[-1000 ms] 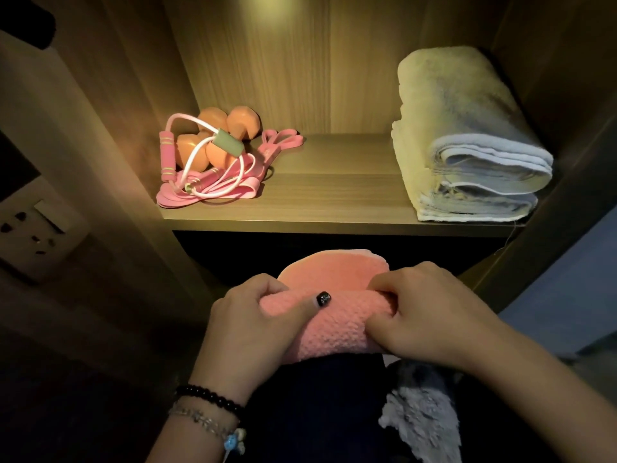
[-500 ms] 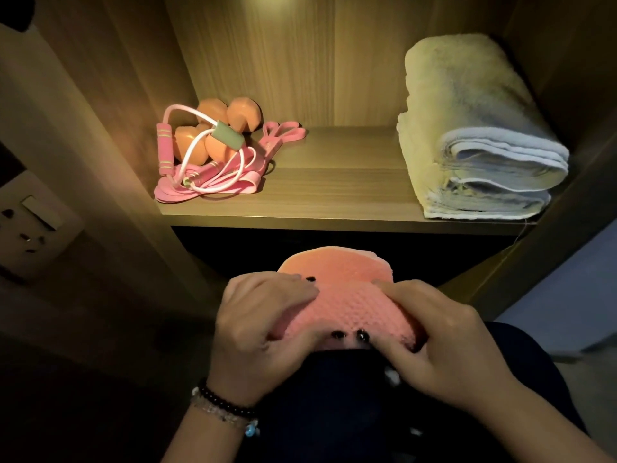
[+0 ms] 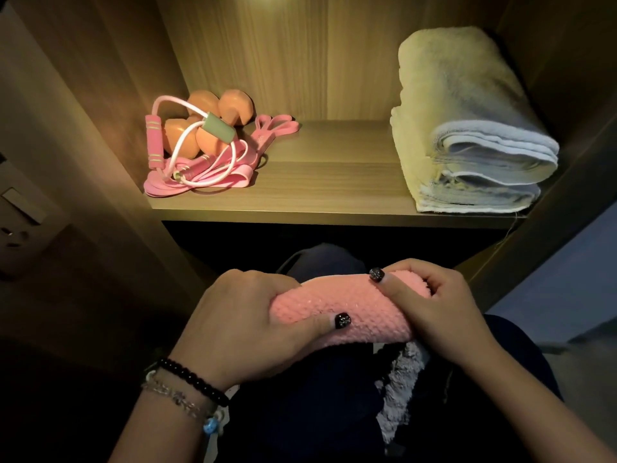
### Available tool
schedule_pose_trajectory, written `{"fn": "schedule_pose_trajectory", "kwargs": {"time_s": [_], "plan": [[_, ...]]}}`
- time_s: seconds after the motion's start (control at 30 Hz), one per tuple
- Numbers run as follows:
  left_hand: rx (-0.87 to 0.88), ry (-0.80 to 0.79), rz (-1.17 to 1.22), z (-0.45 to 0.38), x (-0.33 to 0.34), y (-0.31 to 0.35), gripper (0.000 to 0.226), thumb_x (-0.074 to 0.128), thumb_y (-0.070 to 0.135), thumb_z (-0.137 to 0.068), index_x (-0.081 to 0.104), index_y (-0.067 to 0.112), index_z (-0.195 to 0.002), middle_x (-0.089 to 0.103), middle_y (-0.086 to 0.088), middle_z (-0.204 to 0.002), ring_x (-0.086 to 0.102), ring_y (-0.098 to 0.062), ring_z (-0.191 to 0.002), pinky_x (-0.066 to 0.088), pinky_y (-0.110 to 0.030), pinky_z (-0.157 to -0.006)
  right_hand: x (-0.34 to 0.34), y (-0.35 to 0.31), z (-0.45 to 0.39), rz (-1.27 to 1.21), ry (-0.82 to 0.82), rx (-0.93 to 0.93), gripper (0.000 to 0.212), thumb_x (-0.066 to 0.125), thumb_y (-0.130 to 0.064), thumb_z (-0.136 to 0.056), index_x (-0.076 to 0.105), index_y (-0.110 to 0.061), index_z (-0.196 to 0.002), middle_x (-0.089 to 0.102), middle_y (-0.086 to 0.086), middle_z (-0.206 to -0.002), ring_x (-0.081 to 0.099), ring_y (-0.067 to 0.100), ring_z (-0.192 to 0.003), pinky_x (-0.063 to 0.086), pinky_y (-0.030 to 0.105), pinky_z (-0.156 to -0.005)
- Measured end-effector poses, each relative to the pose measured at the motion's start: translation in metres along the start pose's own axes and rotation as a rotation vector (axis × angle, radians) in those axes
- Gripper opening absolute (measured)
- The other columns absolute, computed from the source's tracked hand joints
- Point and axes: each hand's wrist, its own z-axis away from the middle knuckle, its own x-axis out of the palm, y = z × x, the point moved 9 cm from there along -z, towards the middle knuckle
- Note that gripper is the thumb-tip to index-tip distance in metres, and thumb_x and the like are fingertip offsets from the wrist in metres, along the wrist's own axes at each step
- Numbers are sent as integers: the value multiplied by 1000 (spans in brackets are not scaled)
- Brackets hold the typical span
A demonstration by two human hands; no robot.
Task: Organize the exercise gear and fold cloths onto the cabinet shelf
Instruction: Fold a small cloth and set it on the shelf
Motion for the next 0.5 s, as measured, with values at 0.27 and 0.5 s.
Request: {"fn": "schedule_pose_trajectory", "kwargs": {"time_s": [0.27,0.5], "plan": [[220,293,-304,8,-8,51,40,61,38,-79,65,27,-117,64,12,-109,55,-13,-102,33,-33,-90,5,23,-21,145,13,269,46,65,-58,-67,61,-15,-53,54,-6,-48,48,5,-49,34,24,-50],[158,106,-421,7,23,27,70,60,57,-70,54,29,-134,61,13,-124,57,-13,-111,40,-38,-96,-4,25,-15,208,108,217,56,51,-64,-81,44,-16,-52,43,-8,-49,43,10,-52,30,30,-53]]}}
